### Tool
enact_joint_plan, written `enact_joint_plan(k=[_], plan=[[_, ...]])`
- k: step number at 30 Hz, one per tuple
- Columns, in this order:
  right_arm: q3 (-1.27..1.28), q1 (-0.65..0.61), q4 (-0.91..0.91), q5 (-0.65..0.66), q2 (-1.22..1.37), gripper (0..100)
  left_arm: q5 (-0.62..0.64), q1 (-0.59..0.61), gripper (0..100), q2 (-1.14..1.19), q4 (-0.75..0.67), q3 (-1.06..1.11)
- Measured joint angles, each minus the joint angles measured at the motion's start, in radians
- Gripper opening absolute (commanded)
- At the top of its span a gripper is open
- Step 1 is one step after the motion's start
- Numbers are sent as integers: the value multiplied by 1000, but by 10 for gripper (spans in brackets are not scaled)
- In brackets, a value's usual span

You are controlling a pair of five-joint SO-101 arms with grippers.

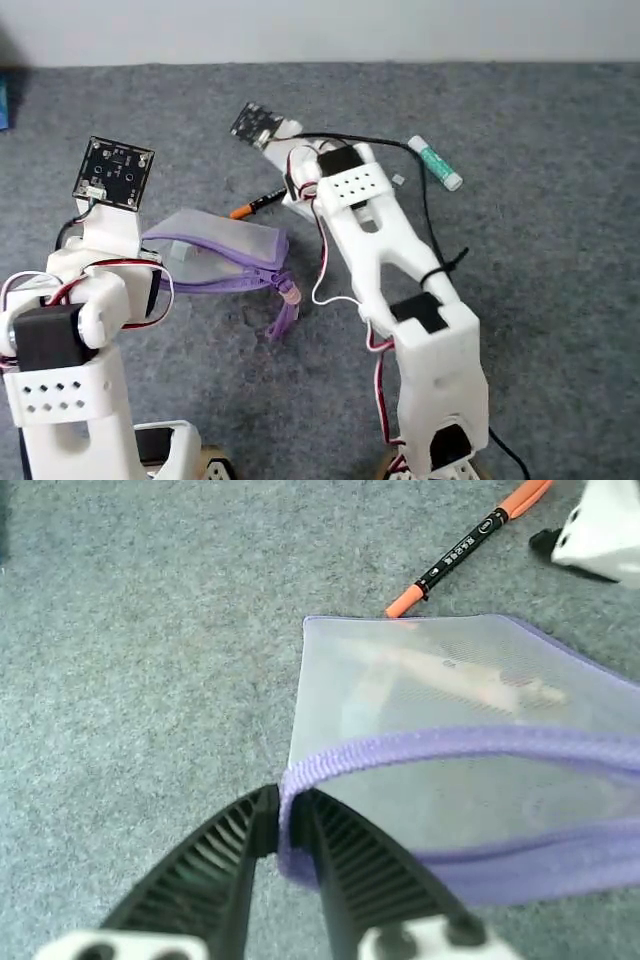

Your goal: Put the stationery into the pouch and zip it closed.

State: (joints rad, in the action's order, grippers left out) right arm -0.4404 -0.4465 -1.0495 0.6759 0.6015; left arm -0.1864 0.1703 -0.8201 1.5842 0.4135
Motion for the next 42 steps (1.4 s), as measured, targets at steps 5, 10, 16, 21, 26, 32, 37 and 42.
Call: enact_joint_plan(k=[5,10,16,21,26,32,37,42], plan=[[-118,-15,0,84,150,223,0,0,12,0,0,0],[-279,-14,0,161,316,223,0,0,12,0,0,0],[-525,-37,0,207,506,222,-2,0,12,0,0,29],[-713,-43,-11,233,643,220,-2,0,12,0,0,34],[-830,-44,-15,270,727,164,-2,0,12,2,0,34],[-867,-44,-15,298,753,33,-2,0,12,2,0,34],[-882,-43,-94,298,746,9,-2,0,12,2,0,34],[-901,-38,-176,262,723,8,-2,0,12,2,0,34]])
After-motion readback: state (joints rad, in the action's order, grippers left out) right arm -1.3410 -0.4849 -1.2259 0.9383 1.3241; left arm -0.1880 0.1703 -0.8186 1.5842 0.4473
